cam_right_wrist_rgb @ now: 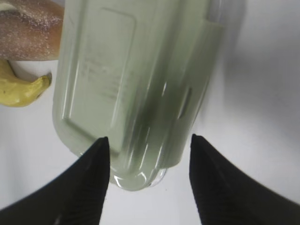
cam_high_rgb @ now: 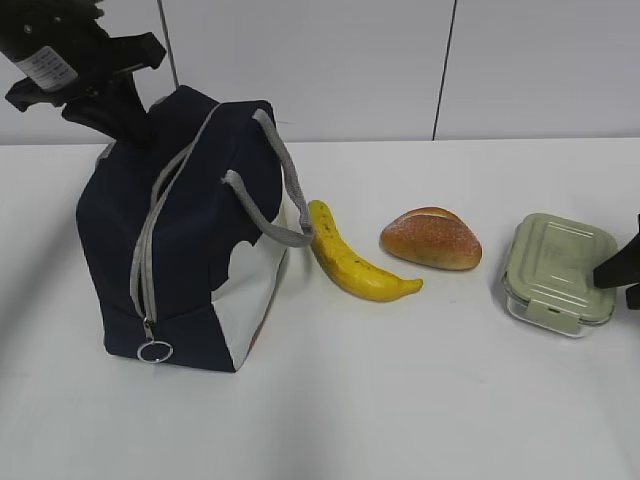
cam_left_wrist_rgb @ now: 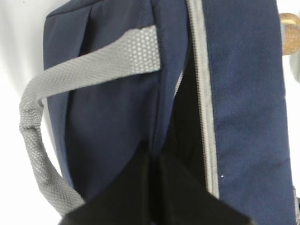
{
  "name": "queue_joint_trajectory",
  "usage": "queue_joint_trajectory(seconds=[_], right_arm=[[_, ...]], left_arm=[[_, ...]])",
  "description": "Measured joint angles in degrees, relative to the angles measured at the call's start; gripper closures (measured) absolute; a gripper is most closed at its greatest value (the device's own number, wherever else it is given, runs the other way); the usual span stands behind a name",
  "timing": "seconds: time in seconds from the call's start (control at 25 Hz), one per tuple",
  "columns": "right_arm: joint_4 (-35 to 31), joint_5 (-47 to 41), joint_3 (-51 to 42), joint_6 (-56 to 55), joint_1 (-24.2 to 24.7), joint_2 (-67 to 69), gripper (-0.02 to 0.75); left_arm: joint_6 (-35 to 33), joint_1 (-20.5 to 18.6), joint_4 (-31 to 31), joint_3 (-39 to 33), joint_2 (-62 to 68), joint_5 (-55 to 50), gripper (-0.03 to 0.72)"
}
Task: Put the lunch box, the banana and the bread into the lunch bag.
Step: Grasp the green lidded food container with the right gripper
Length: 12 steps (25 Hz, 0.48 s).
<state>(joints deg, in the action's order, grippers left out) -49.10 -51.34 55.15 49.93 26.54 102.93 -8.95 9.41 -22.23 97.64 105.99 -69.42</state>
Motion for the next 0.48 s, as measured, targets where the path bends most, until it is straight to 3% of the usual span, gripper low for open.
queue_joint_trajectory(seconds=[0.48], right_arm=[[-11.2,-0.2,0.1,10.5,4.0,4.4,0.334]], left_arm=[[0.0,0.0,0.3,0.0,0.0,0.1,0.691]])
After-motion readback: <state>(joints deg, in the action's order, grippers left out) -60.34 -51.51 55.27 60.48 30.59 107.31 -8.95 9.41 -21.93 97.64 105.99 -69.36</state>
